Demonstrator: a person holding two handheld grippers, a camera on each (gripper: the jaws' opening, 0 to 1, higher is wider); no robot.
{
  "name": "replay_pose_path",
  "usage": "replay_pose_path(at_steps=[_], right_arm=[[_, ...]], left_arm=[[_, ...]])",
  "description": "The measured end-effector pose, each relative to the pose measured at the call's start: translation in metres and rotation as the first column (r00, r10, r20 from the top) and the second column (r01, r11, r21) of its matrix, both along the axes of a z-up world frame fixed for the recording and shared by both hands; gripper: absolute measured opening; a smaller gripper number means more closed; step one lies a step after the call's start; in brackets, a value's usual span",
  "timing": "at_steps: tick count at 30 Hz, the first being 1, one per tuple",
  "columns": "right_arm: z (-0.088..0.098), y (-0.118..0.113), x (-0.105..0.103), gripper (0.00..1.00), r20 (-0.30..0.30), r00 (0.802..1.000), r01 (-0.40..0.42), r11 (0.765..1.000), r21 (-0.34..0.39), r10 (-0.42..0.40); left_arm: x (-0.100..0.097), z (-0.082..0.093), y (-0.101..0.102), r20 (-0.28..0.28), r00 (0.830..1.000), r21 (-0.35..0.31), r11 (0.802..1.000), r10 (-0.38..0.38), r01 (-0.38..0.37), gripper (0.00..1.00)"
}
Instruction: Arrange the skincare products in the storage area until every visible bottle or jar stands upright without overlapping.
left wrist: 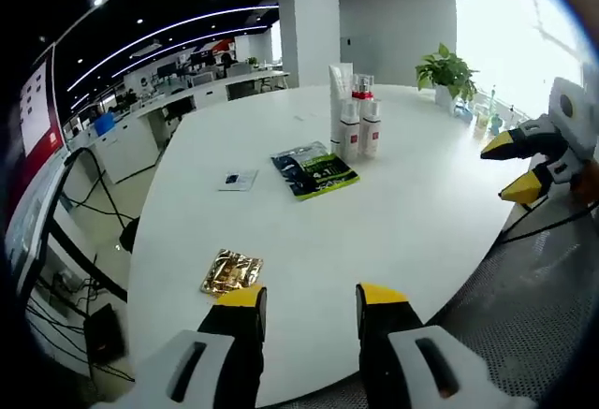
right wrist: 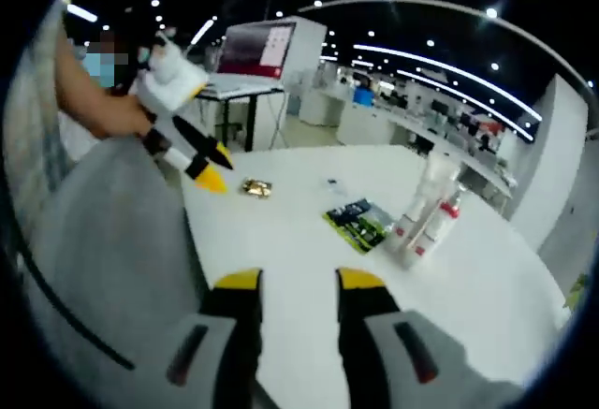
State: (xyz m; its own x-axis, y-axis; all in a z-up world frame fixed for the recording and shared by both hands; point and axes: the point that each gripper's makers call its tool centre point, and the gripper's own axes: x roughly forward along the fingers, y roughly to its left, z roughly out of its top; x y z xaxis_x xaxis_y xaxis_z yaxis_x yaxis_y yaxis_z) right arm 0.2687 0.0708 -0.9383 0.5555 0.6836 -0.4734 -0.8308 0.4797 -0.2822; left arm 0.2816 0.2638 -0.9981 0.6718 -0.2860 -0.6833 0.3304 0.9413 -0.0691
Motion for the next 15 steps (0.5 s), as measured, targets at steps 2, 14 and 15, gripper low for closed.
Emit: replay_pose_path(at_steps=[2,14,15], right_arm=[[0.003,0.002,-0.002,0.28,0.009,1.000,-0.015,1.000,0.009,0.015],[-0.007,-0.021,0.013,0.28,-0.020,0.996,0.090,0.996,-0.013,-0.090],[-0.008,-0.022,0.012,0.28,-0.016,0.996,0.083,0.996,-0.025,-0.083]], left_arm=[[0.007,-0.006,0.024,-0.039,0.994,-0.008,0.995,0.098,-0.099,0.51],[0.043,-0.038,0.046,-0.142,0.990,0.127,0.992,0.025,-0.007,0.77],[0.043,-0.040,0.046,-0.156,0.988,0.146,0.989,0.012,0.011,0.79]])
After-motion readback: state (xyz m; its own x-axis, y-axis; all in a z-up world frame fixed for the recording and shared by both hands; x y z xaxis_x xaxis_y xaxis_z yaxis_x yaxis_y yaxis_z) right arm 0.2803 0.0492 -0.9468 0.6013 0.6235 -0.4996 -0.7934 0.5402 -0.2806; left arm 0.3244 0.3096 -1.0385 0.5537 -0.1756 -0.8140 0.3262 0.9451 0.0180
